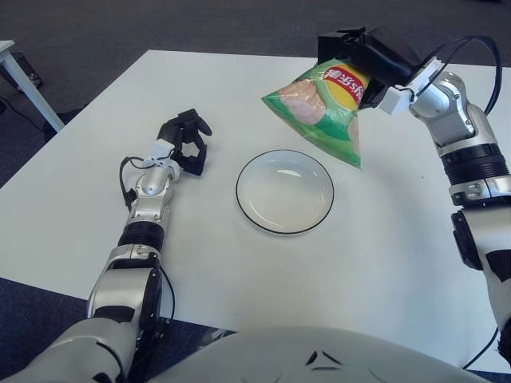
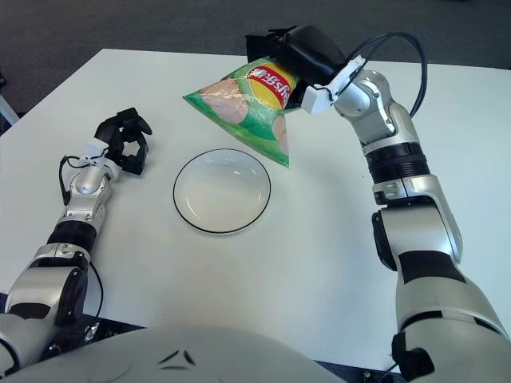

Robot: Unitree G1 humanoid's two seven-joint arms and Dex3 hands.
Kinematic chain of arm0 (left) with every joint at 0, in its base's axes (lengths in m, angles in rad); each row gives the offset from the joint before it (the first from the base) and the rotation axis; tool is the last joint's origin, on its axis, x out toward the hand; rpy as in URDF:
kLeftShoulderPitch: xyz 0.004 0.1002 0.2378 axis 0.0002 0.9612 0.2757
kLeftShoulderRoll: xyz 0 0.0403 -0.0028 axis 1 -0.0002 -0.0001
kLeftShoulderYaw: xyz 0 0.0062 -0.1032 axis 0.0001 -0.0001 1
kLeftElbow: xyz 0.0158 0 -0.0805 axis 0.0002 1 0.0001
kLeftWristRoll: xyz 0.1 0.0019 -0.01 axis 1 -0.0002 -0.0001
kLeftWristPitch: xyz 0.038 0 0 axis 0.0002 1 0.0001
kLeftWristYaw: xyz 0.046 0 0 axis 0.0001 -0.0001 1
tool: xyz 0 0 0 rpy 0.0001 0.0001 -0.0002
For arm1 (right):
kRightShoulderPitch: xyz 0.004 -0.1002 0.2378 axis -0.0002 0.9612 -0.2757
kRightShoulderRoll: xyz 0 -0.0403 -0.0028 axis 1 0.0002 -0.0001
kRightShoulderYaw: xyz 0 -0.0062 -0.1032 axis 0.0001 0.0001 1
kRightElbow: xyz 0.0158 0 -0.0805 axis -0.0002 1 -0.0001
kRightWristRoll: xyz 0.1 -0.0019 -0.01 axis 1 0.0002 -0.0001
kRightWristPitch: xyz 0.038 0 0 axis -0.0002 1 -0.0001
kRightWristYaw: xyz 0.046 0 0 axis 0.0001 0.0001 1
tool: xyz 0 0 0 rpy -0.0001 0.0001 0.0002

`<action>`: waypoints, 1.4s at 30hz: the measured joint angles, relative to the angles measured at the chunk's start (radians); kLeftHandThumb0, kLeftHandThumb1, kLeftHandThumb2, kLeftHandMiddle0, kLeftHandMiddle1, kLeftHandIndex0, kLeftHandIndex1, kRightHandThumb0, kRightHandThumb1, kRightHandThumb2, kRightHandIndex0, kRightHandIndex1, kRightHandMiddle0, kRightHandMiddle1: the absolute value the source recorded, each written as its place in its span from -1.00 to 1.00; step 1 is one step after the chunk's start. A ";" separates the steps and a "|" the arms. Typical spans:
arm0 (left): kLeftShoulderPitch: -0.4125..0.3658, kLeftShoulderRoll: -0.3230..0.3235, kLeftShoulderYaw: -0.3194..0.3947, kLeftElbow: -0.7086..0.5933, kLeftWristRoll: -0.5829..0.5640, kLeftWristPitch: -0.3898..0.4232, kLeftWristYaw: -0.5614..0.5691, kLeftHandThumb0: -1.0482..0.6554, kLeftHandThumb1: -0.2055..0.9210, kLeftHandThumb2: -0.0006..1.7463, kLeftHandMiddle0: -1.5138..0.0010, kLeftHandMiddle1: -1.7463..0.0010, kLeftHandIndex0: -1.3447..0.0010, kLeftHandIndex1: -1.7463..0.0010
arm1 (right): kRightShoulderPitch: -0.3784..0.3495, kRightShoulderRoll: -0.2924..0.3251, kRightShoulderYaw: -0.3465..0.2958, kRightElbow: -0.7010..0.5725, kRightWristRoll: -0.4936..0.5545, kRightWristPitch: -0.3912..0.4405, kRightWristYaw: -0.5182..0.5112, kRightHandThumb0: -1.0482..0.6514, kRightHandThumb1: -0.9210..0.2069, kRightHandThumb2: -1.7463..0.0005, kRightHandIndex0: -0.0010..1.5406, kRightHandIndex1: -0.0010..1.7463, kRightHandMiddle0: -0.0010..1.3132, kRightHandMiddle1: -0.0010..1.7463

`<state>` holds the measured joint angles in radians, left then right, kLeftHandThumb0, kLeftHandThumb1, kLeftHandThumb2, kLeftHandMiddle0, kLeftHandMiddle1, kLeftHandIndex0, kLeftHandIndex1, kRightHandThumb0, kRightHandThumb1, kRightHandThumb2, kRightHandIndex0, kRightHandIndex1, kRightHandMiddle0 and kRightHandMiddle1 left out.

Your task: Put the snack into the plate.

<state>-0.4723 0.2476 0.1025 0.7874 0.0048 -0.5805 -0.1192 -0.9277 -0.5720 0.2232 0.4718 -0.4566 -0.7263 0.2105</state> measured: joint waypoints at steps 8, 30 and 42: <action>0.000 0.000 0.000 0.001 0.000 0.000 0.000 0.22 -0.87 1.00 -0.23 -1.00 -0.25 -0.76 | 0.007 0.003 0.012 -0.030 0.025 -0.049 0.066 0.23 0.75 -1.00 0.14 0.98 0.05 1.00; -0.002 0.001 0.000 0.007 -0.001 0.010 -0.001 0.22 -0.85 1.00 -0.22 -1.00 -0.22 -0.79 | 0.182 -0.027 -0.001 -0.234 0.118 -0.065 0.176 0.23 0.79 -1.00 0.14 1.00 0.14 0.92; -0.001 -0.001 0.001 0.003 -0.009 0.015 -0.010 0.22 -0.81 1.00 -0.19 -1.00 -0.13 -0.89 | 0.262 -0.045 0.030 -0.395 0.261 0.074 0.376 0.23 0.66 -0.91 0.13 0.93 -0.03 0.99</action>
<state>-0.4738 0.2466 0.1035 0.7902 -0.0039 -0.5656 -0.1289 -0.6660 -0.6170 0.2533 0.0766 -0.1953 -0.6518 0.5866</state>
